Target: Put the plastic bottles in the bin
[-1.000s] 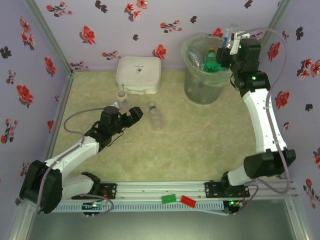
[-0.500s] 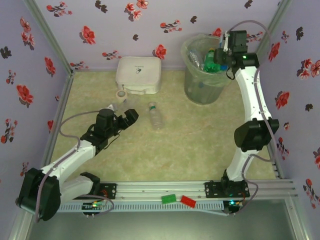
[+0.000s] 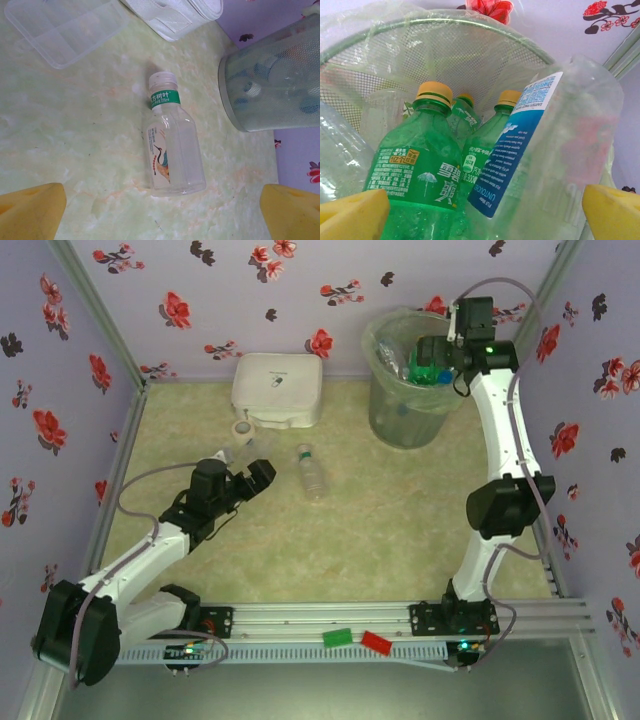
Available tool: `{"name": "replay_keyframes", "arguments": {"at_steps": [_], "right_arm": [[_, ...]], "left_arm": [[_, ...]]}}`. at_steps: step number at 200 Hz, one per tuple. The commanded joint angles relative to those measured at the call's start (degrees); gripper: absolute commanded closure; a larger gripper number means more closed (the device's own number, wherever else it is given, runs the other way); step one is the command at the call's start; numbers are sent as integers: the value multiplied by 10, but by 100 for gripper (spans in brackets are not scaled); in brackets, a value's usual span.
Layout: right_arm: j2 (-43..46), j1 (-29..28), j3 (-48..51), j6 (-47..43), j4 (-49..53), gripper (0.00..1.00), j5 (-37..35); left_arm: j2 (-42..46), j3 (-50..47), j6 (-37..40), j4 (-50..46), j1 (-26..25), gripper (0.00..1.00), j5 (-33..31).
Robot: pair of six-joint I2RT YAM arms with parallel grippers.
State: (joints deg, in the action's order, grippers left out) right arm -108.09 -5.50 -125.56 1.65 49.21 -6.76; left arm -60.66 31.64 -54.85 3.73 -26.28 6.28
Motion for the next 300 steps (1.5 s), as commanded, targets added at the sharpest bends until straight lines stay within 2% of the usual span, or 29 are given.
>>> {"name": "replay_keyframes", "arguments": {"at_steps": [1,42,85,100,127,169,197,237,288,300], "right_arm": [[56,3,3,-5,-6,0,-16],[170,-3,118,34,-76,0,-7],[350,-34,365,144,-208,0,70],[408,-58,454,177,-250,0,98],[484,-97,594,241,-305,0,106],[539,-127,756,327,-378,0,103],[544,-129,823,360,-412,0,116],[543,-129,862,366,-419,0,116],[542,-129,876,361,-432,0,108],[540,-129,878,362,-438,0,109]], "left_arm": [[0,6,17,-13,4,0,7],[-9,21,26,-24,-11,0,6],[-46,49,43,-37,-70,0,-34],[-69,68,57,-45,-97,0,-55],[-125,102,77,-55,-137,0,-81],[-234,167,105,-91,-182,0,-112],[-312,245,127,-134,-195,0,-122],[-404,326,152,-190,-206,1,-176],[-461,364,155,-210,-212,5,-202],[-467,367,159,-210,-212,9,-203]]}}
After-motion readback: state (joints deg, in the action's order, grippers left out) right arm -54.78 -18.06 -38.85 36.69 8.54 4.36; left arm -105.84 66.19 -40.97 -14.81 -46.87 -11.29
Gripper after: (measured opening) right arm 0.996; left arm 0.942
